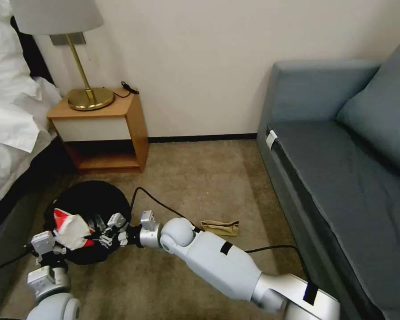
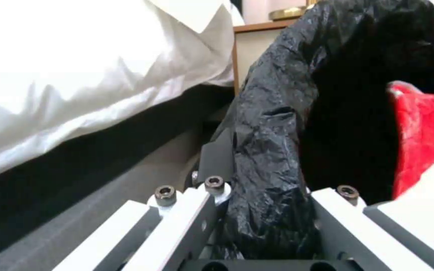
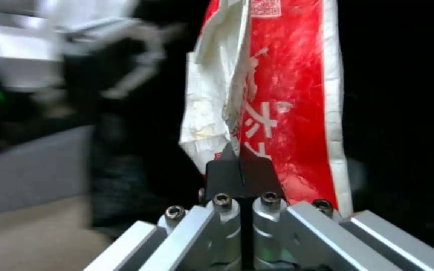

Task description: Pick up the trash bin, then pick up the garbage on the floor and place it into the trash bin.

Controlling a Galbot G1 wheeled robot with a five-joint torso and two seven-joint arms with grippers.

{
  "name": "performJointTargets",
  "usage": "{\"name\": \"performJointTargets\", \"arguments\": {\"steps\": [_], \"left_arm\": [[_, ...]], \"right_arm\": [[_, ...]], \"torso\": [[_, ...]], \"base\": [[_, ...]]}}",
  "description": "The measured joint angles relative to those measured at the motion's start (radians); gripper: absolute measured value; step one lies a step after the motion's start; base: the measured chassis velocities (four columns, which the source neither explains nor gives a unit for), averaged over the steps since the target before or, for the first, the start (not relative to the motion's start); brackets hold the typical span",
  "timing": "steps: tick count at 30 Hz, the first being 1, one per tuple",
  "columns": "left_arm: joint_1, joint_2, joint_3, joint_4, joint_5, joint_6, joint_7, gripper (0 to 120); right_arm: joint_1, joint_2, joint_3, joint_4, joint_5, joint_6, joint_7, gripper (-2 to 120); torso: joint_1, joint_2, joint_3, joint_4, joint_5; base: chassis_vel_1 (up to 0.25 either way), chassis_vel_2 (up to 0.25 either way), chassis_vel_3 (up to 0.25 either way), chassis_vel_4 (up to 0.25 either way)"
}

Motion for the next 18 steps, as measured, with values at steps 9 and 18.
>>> {"name": "performJointTargets", "arguments": {"steps": [9, 18], "left_arm": [[0.012, -0.012, 0.005, -0.003, 0.025, -0.005, 0.0, 5], [0.005, -0.01, 0.005, -0.003, 0.026, -0.003, 0.0, 5]], "right_arm": [[0.002, 0.001, 0.016, -0.027, -0.037, 0.031, 0.034, 5], [-0.002, 0.003, 0.016, -0.019, -0.066, 0.044, 0.045, 32]], "torso": [[0.0, 0.0, 0.0, 0.0002, 0.0], [0.0, 0.0, 0.0, 0.0001, 0.0001]], "base": [[0.0, 0.0, 0.0, 0.0], [0.0, 0.0, 0.0, 0.0]]}}
